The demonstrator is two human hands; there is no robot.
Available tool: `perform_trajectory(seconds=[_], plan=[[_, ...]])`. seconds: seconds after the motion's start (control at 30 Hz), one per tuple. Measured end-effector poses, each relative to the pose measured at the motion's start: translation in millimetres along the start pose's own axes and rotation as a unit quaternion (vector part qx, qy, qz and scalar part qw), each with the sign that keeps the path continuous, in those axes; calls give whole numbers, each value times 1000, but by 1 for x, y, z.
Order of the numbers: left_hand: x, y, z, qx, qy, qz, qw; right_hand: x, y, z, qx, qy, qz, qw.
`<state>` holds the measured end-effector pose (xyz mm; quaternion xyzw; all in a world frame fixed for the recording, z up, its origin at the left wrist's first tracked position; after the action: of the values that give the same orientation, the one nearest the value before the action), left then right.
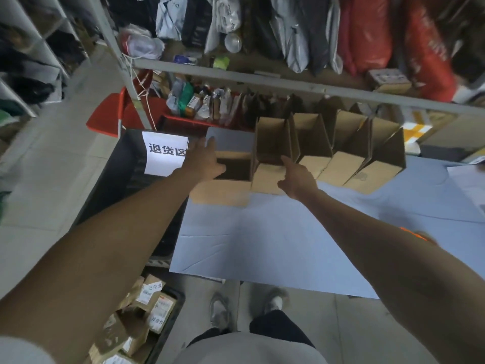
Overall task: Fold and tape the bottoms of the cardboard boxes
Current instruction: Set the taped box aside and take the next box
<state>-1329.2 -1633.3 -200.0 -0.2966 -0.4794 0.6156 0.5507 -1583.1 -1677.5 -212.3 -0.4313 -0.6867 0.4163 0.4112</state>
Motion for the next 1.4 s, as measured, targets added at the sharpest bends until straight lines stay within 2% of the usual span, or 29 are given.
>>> perform_trajectory(seconds=[0.13,0.27,0.33,0.53,0.7,0.9,1.07,1.13,1.2,1.23,1.3,1.4], plan=[[-8,20,68,-107,136,-46,984,-5,5,12,19,16,-42,999],[-9,45,110,-202,209,-86,953,-12,13,14,8,19,-38,999],[-6,55,125,-231,226,-102,941,-14,13,19,7,20,-23,1000],[14,75,151,-208,226,-111,945,3,11,54,-21,39,5,999],[44,103,167,-234,252,-98,934,44,8,91,-44,16,7,999],[95,127,217,-236,306,-83,919,109,-12,156,-83,-14,14,996],[114,140,247,-174,254,-13,951,149,-31,222,-138,64,33,988],[115,140,253,-110,181,14,977,158,-39,243,-118,79,63,988],[116,140,254,-11,78,-11,997,165,-44,257,-114,85,90,986],[116,141,255,64,32,-46,996,167,-44,262,-131,84,99,983],[119,143,261,211,-15,-100,972,168,-43,266,-173,72,125,974],[124,141,268,271,-10,-68,960,168,-41,264,-243,92,150,954]])
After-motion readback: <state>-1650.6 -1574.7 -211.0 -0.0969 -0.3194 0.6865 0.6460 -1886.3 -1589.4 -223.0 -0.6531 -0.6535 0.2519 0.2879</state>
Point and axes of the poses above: each hand's wrist, its own x-axis away from the middle knuckle, its own y-axis out of the palm, z = x × y, the point moved 4 cm from there along -x, towards the middle knuckle, and after that the axes turned 1 degree about -y, right-handed, at the moved point
